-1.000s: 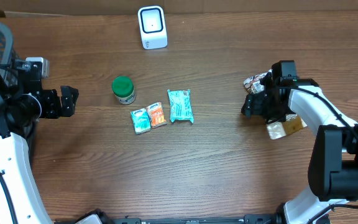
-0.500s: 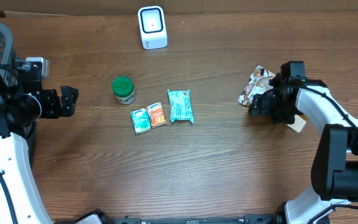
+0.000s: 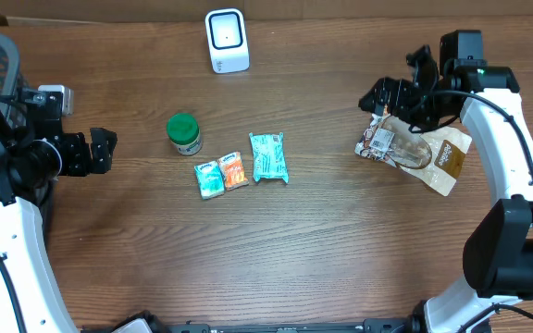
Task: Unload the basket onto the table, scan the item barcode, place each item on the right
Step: 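Raise the right gripper away from the bag, then move the right gripper left toward the mint-green wipes packet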
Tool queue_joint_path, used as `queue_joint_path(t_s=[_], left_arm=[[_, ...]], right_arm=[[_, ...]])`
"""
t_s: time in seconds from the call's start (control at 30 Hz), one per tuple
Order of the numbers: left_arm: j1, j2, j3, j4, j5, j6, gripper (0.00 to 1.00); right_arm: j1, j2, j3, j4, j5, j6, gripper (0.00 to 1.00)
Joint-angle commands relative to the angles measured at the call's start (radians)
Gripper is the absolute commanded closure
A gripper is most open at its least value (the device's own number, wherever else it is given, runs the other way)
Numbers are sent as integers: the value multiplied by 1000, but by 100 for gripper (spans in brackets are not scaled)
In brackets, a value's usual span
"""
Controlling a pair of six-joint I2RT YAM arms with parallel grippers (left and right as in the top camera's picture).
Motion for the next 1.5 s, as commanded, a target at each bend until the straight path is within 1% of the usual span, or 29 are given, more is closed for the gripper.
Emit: queue_joint_path(t_s=[0.0,0.17,0.33,0.43,0.5,0.63,0.67,0.73,0.8,0.9,0.97,1.07,1.1,1.17,1.3,1.47], left_arm=[[5,5,1,2,5,8,0],[5,5,1,2,5,8,0],[5,5,1,2,5,8,1],[5,5,1,1,5,8,0],[5,5,1,2,4,8,1],[5,5,1,2,5,8,1],[5,5,1,2,5,8,0],[5,5,1,2,5,8,0],[5,5,1,1,5,8,0],[5,5,1,2,5,8,1],[5,5,1,2,4,8,0],[5,5,1,2,5,8,0],[5,5,1,1,4,8,0],[5,5,1,2,4,8,1],[5,5,1,1,5,8,0],[5,5,1,1,5,8,0]], right_arm=[[4,-6,18,54,-113,-1,0],[4,-6,18,129,-207,-1,0],[26,-6,16,112,-240,-1,0],[71,-6,4,98,-238,-1,2],[108,-6,-13,97,-235,-1,6],[192,-5,-63,99,-235,7,24],[214,-3,-73,100,-235,10,30],[265,1,-97,114,-210,77,41],[320,3,-130,158,-164,176,55],[409,4,-182,237,-74,343,66],[457,5,-209,286,-34,421,71],[538,16,-241,340,87,575,75],[560,21,-248,349,117,613,78],[599,36,-262,374,155,669,80],[647,70,-280,404,210,750,81],[657,153,-280,406,255,812,81]])
